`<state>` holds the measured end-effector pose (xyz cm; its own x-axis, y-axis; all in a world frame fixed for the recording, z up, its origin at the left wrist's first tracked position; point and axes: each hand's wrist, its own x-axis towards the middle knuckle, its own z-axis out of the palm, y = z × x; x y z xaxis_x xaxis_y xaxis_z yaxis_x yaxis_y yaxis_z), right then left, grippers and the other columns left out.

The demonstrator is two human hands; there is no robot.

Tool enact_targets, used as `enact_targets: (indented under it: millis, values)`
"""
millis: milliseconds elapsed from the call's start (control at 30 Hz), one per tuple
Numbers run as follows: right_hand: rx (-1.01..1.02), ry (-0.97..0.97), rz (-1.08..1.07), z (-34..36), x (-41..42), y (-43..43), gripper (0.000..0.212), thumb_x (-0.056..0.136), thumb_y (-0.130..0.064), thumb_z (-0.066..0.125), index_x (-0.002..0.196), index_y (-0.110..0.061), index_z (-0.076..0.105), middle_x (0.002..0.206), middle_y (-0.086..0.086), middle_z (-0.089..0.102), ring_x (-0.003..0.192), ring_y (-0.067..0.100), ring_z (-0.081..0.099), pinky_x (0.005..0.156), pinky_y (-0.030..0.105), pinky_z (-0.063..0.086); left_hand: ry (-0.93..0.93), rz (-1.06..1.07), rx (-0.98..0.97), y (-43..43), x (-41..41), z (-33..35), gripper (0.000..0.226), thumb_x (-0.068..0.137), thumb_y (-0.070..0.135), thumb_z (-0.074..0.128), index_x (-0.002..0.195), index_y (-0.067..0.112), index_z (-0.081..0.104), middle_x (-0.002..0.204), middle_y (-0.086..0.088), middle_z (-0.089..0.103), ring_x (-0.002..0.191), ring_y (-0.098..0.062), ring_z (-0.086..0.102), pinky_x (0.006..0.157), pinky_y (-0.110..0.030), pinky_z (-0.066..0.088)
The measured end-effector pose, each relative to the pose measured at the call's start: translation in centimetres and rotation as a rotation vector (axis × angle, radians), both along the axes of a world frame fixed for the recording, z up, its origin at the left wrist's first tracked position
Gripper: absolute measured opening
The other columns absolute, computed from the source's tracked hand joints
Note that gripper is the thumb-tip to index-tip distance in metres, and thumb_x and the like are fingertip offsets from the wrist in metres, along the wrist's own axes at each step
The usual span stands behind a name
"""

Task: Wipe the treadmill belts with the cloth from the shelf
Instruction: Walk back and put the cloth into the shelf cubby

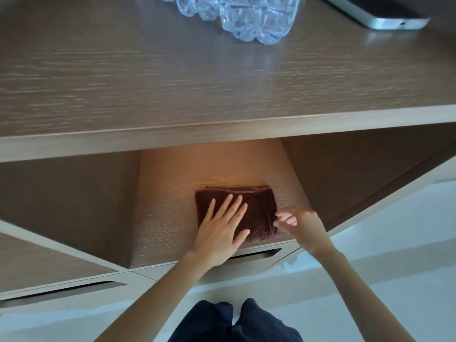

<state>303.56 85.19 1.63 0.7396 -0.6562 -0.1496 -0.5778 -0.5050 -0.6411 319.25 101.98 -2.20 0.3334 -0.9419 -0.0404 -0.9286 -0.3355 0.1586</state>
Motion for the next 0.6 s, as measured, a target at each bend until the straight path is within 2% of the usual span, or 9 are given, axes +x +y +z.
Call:
enact_targets:
  millis: [67,133,267,333,400,467,600]
  values:
    - [0.116,0.055,-0.021,-0.2,-0.3,1.2,0.021,0.077,-0.025,0.079,0.092,-0.029,0.065,0.076,-0.015,0.067,0.074,0.002,0.062,0.077,0.025,0.051,-0.015,-0.002,-0.011,0.1,-0.4,-1.3,0.067,0.094,0.058,0.011,0.15,0.022,0.022,0.158,0.001,0.015,0.146,-0.019,0.001,0.117,-0.047,0.002]
    - [0.144,0.041,-0.078,-0.6,-0.2,1.7,0.023,0.076,-0.024,0.08,0.092,-0.028,0.064,0.075,-0.013,0.067,0.076,0.005,0.062,0.077,0.024,0.049,-0.045,-0.007,-0.024,0.2,-0.2,-2.1,0.063,0.096,0.055,0.021,0.145,0.019,0.036,0.154,-0.002,0.03,0.144,-0.022,0.017,0.113,-0.048,0.013]
    - [0.056,0.006,-0.09,-0.3,-0.2,1.1,0.015,0.078,-0.013,0.077,0.089,-0.016,0.067,0.071,-0.012,0.064,0.073,0.011,0.062,0.076,0.029,0.051,-0.064,-0.02,-0.061,0.4,0.6,-2.2,0.059,0.097,0.055,0.021,0.145,0.024,0.036,0.153,0.002,0.031,0.144,-0.019,0.018,0.113,-0.048,0.016]
    - [0.021,0.018,-0.079,-0.2,-0.7,0.6,0.015,0.08,-0.011,0.075,0.082,-0.021,0.064,0.07,-0.012,0.063,0.07,0.009,0.061,0.073,0.028,0.051,-0.05,-0.009,-0.073,0.5,1.1,-2.2,0.057,0.098,0.055,0.019,0.145,0.028,0.036,0.153,0.005,0.031,0.144,-0.017,0.019,0.113,-0.047,0.017]
    - [0.073,0.087,-0.073,-0.7,-1.2,0.5,0.022,0.083,-0.01,0.072,0.075,-0.027,0.061,0.068,-0.01,0.065,0.065,0.008,0.062,0.072,0.028,0.052,-0.048,-0.014,-0.07,0.6,1.4,-2.3,0.055,0.098,0.054,0.02,0.145,0.029,0.036,0.152,0.006,0.032,0.144,-0.017,0.02,0.113,-0.047,0.017]
    - [0.11,0.12,-0.078,-1.1,-1.1,0.7,0.021,0.085,-0.01,0.067,0.073,-0.027,0.063,0.068,-0.006,0.067,0.065,0.011,0.064,0.073,0.032,0.055,-0.046,-0.043,-0.081,0.7,1.5,-2.4,0.055,0.099,0.052,0.016,0.144,0.029,0.038,0.152,0.005,0.033,0.143,-0.018,0.021,0.113,-0.046,0.016]
    - [-0.142,0.107,-0.004,0.1,1.8,-0.3,0.014,0.091,-0.017,0.058,0.082,-0.021,0.067,0.088,0.0,0.068,0.079,0.023,0.063,0.071,0.034,0.053,-0.009,0.014,-0.2,0.7,3.3,-1.6,0.052,0.099,0.042,0.019,0.14,0.021,0.045,0.148,0.002,0.04,0.142,-0.017,0.024,0.116,-0.043,0.017]
